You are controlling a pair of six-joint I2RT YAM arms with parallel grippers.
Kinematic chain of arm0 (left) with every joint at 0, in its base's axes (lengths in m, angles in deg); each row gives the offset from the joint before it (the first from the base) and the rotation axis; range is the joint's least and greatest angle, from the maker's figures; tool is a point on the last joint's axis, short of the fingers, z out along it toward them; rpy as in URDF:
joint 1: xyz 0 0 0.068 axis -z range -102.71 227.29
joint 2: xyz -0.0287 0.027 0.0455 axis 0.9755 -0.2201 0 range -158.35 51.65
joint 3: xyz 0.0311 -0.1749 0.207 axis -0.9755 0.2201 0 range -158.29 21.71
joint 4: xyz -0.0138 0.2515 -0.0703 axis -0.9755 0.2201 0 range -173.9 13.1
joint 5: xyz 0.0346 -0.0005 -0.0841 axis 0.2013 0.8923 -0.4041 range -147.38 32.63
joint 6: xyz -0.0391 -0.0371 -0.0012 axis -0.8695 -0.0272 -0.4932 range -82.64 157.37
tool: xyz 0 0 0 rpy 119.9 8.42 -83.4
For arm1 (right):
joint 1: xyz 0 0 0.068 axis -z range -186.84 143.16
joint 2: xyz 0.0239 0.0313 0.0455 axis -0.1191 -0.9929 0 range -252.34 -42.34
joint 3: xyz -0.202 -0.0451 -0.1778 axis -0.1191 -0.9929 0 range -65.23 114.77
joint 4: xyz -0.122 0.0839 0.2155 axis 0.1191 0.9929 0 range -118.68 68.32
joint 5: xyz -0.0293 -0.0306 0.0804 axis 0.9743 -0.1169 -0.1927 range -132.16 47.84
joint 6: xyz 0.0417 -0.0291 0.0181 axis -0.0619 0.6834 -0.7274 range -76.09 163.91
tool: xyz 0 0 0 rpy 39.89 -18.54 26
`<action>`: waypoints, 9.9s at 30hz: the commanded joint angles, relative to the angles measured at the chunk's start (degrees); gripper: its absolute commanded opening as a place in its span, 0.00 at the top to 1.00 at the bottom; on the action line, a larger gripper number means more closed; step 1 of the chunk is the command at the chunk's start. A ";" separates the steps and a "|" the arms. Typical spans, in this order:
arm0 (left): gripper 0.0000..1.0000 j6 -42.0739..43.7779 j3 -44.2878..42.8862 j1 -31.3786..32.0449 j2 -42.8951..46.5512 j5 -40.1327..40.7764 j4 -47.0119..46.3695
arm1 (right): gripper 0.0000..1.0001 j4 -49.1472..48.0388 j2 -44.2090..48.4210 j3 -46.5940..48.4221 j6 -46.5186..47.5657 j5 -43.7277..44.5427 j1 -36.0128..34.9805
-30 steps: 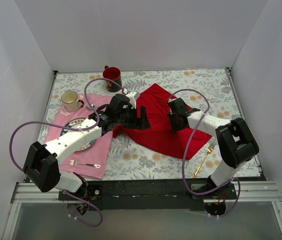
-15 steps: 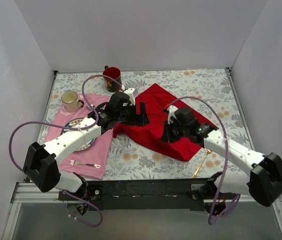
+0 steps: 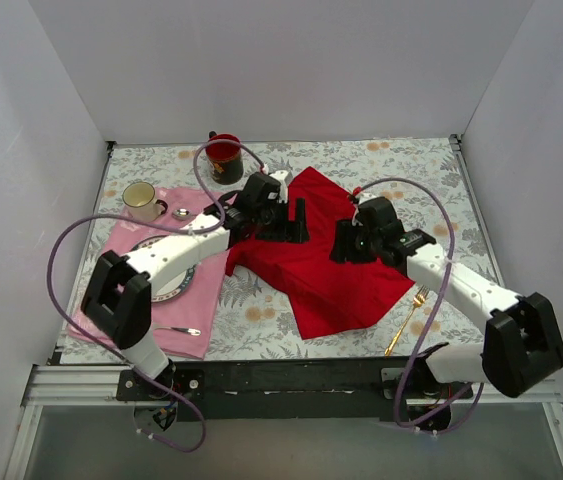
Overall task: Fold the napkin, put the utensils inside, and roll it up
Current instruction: Flatten the napkin out, then fold the napkin
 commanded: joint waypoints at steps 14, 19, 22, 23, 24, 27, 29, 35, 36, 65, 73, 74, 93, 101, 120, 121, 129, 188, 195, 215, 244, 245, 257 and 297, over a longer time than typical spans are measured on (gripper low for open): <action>0.34 0.83 -15.71 -0.04 -26.24 2.70 -1.32 | 0.46 -0.32 -17.14 6.58 3.12 16.70 12.85; 0.34 -0.75 -18.24 -0.04 -31.50 -0.20 -2.91 | 0.46 -1.82 -20.82 6.57 2.50 16.61 15.75; 0.34 -1.81 -21.84 -0.04 -35.19 -2.56 -3.18 | 0.46 -2.35 -23.72 8.06 2.94 17.22 17.50; 0.34 -2.25 -22.82 -0.13 -36.17 -3.01 -3.35 | 0.46 -2.44 -24.60 8.50 3.11 17.14 18.12; 0.34 -2.42 -24.39 -0.13 -37.31 -3.54 -3.27 | 0.46 -2.52 -25.48 9.64 3.29 16.88 19.52; 0.33 -2.16 -30.98 -0.13 -41.79 -4.42 -1.69 | 0.45 -2.70 -30.39 13.40 4.43 16.79 22.77; 0.32 -1.73 -38.10 -0.22 -45.64 -4.25 0.85 | 0.45 -2.96 -32.68 16.14 6.61 17.22 24.36; 0.28 1.87 -54.79 -0.39 -49.54 -5.04 8.14 | 0.44 6.06 -41.66 34.73 14.36 23.28 26.65; 0.27 2.40 -54.91 -0.39 -47.28 -4.86 8.60 | 0.43 9.22 -41.31 36.35 15.41 23.81 25.43; 0.21 -2.51 2.14 -1.27 10.93 -2.58 0.43 | 0.37 1.87 -20.48 8.33 8.65 2.38 7.67; 0.21 -1.73 1.34 -1.36 10.66 -3.02 0.43 | 0.39 5.81 -15.84 2.80 8.13 -1.23 4.25; 0.21 -1.55 1.43 -1.45 10.84 -2.67 0.43 | 0.39 6.96 -11.82 0.36 7.52 -0.62 3.28; 0.20 -1.55 0.73 -2.41 2.51 -6.17 -0.11 | 0.33 7.94 -4.74 2.44 3.73 15.90 6.07; 0.21 -1.46 2.31 -2.42 2.49 -8.03 -0.36 | 0.34 5.21 -16.43 8.24 4.87 18.98 12.32; 0.20 -1.11 2.93 -2.59 11.36 -1.53 2.62 | 0.36 11.53 -24.00 17.20 9.09 36.56 9.02; 0.19 -1.98 2.66 -2.59 12.59 0.31 2.89 | 0.36 13.37 -23.13 18.16 8.22 37.08 6.90; 0.07 -6.91 0.73 -2.77 20.06 24.11 7.01 | 0.33 5.58 -32.40 32.56 5.31 23.48 -13.05; 0.04 -5.77 6.44 -2.77 42.92 37.59 6.49 | 0.58 -1.91 -59.23 60.54 10.50 21.01 -23.10; 0.04 -5.59 6.62 -2.77 43.10 37.77 6.67 | 0.60 -1.73 -61.96 61.77 10.15 18.90 -23.01; 0.04 -5.68 6.62 -2.77 43.36 38.38 6.93 | 0.90 0.82 -64.78 58.78 9.35 21.97 -23.54; 0.04 -5.41 8.99 -2.77 41.61 36.71 4.12 | 0.99 -5.68 -19.09 19.33 11.10 30.49 5.98; 0.04 -5.41 9.16 -2.77 41.52 36.54 4.12 | 0.99 -5.86 -18.55 17.84 11.64 30.93 7.21; 0.04 -5.24 9.87 -2.42 39.23 36.54 3.33 | 0.99 -12.98 -16.87 13.60 18.93 27.69 23.66; 0.03 -5.24 11.36 -0.92 34.40 38.73 2.54 | 0.99 -20.37 -38.49 33.81 27.90 9.14 34.03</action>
